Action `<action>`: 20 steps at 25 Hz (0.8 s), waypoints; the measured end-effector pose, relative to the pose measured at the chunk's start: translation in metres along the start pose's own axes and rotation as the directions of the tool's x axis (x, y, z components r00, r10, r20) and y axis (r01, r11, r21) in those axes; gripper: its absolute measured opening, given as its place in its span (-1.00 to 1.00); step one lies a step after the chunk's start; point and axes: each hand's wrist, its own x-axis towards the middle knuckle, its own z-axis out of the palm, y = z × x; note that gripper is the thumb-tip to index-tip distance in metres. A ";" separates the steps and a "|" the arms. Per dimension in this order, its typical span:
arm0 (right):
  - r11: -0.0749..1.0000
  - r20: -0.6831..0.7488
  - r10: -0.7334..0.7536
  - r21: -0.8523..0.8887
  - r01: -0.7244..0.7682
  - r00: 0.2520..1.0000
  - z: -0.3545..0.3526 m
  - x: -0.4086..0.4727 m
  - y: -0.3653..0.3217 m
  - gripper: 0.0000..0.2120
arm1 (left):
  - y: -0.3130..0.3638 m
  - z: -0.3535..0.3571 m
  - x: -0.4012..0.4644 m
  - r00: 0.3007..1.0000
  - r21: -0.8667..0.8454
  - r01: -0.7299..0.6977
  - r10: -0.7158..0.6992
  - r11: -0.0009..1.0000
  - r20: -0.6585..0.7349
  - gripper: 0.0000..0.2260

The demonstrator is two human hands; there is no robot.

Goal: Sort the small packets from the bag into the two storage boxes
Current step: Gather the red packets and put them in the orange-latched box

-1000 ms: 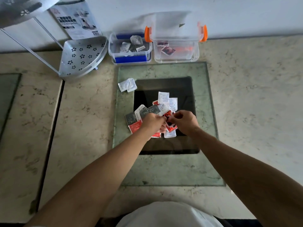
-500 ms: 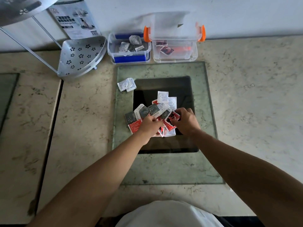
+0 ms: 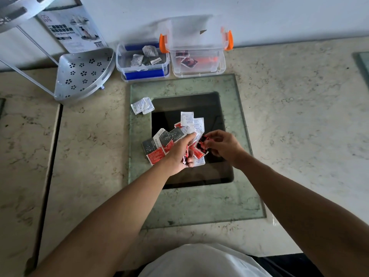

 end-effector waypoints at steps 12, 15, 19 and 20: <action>0.658 -0.157 -0.095 -0.751 -0.056 0.983 0.043 0.009 0.014 -0.57 | -0.024 -0.058 -0.030 0.996 -0.109 -0.027 0.018 0.994 -0.086 -0.39; 0.644 -0.169 -0.108 -0.762 -0.060 0.980 0.050 0.004 0.018 -0.61 | -0.030 -0.075 -0.039 0.994 -0.214 -0.072 0.052 0.974 -0.099 -0.36; 0.821 -0.206 -0.098 -0.569 -0.038 0.974 0.049 -0.004 0.013 -0.75 | -0.037 -0.088 -0.042 0.990 -0.247 -0.088 0.057 0.965 -0.131 -0.69; 0.879 -0.173 -0.057 -0.475 -0.033 0.983 0.052 -0.008 0.011 -0.78 | -0.037 -0.087 -0.044 0.986 -0.228 -0.093 0.057 0.969 -0.159 -0.82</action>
